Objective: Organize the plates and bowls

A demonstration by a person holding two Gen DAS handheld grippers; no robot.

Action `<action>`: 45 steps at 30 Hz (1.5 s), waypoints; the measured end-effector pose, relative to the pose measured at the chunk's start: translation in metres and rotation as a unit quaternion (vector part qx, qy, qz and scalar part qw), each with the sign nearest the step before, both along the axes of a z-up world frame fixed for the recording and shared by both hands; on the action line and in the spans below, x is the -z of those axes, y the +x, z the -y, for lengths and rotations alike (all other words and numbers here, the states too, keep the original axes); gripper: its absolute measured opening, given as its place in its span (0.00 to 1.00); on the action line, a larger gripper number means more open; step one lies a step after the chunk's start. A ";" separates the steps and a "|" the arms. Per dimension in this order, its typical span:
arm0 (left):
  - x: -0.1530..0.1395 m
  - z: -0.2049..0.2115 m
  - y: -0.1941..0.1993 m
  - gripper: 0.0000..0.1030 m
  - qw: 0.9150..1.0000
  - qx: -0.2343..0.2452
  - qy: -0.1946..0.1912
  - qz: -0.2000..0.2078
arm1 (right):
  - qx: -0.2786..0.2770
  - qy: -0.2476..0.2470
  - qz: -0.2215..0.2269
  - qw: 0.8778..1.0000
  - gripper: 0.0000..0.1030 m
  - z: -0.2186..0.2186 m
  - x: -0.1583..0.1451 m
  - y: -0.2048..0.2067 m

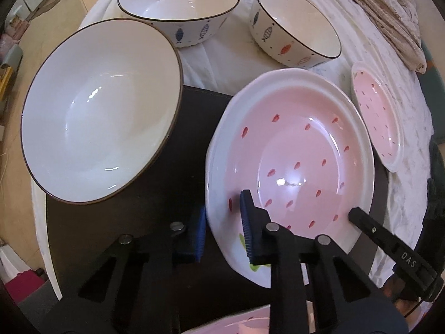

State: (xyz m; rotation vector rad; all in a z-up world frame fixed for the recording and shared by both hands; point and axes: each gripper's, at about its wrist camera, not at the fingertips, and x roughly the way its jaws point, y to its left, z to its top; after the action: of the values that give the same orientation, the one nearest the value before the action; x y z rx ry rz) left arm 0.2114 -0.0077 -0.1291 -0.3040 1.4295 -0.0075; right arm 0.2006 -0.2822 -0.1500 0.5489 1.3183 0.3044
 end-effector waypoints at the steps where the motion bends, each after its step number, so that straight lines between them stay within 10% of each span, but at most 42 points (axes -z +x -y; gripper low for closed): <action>1: 0.000 0.000 0.000 0.18 1.000 0.002 -0.002 -0.001 | 0.000 0.001 -0.001 1.000 0.11 0.001 0.000 -0.002; 32: 0.003 0.015 0.015 0.25 0.999 0.039 0.010 0.029 | 0.039 0.039 -0.016 0.998 0.17 0.015 0.016 0.011; 45: -0.037 0.025 0.003 0.22 0.997 0.048 0.007 0.068 | 0.014 -0.001 0.026 1.000 0.20 0.009 -0.023 0.008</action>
State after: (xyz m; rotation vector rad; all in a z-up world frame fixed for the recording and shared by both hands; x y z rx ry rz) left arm 0.2144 -0.0326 -0.0918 -0.2186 1.3070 -0.0943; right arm 0.2087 -0.2915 -0.1271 0.5543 1.2603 0.2916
